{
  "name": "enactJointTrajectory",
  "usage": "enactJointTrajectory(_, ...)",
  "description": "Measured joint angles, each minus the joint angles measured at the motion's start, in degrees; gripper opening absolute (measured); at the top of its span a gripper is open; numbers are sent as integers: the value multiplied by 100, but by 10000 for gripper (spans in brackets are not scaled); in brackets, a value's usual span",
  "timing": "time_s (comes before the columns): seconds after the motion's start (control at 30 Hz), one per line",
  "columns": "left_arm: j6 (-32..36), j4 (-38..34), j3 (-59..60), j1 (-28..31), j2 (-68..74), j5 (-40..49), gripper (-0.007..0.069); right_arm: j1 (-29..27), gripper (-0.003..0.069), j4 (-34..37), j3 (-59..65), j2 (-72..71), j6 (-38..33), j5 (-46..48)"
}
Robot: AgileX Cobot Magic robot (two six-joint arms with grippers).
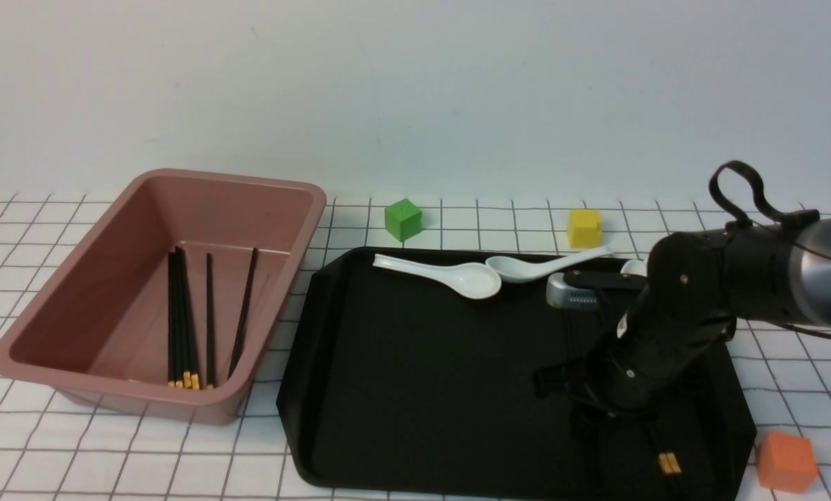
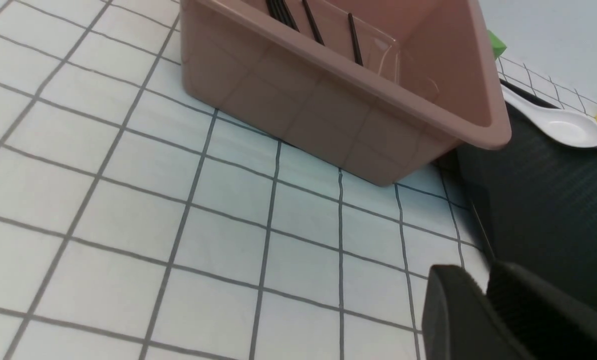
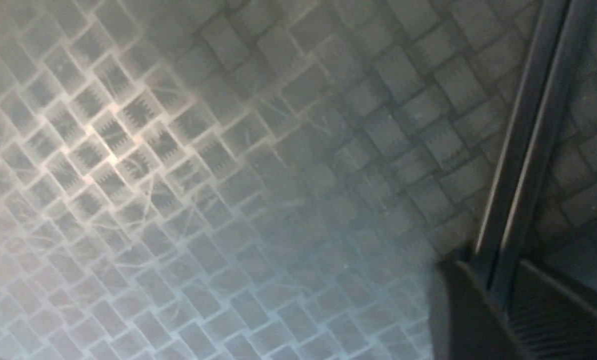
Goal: On white black tablecloth take chopsticks from black tray and put them in box.
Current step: 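Move the gripper over the chopsticks on the black tray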
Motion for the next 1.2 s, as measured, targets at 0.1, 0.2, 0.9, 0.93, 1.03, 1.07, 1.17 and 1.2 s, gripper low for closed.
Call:
enactJointTrajectory(0.1, 0, 0, 0, 0, 0, 0, 118, -5, 97, -15, 0, 6, 12, 4)
enactJointTrajectory(0.2, 0, 0, 0, 0, 0, 0, 122, -5, 99, -62, -32, 6, 12, 70)
enactJointTrajectory(0.9, 0, 0, 0, 0, 0, 0, 132, -5, 5, -528, -565, -951, 592, 1882)
enactJointTrajectory(0.93, 0, 0, 0, 0, 0, 0, 132, -5, 10, -528, -565, -941, 599, 1848)
enactJointTrajectory(1.03, 0, 0, 0, 0, 0, 0, 134, 57, 49, -579, -571, -833, 619, 1778)
enactJointTrajectory(1.07, 0, 0, 0, 0, 0, 0, 135, 113, 72, -635, -571, -779, 626, 1765)
enactJointTrajectory(1.17, 0, 0, 0, 0, 0, 0, 138, 309, 144, -811, -571, -642, 643, 1736)
enactJointTrajectory(1.2, 0, 0, 0, 0, 0, 0, 140, 399, 193, -920, -571, -565, 660, 1684)
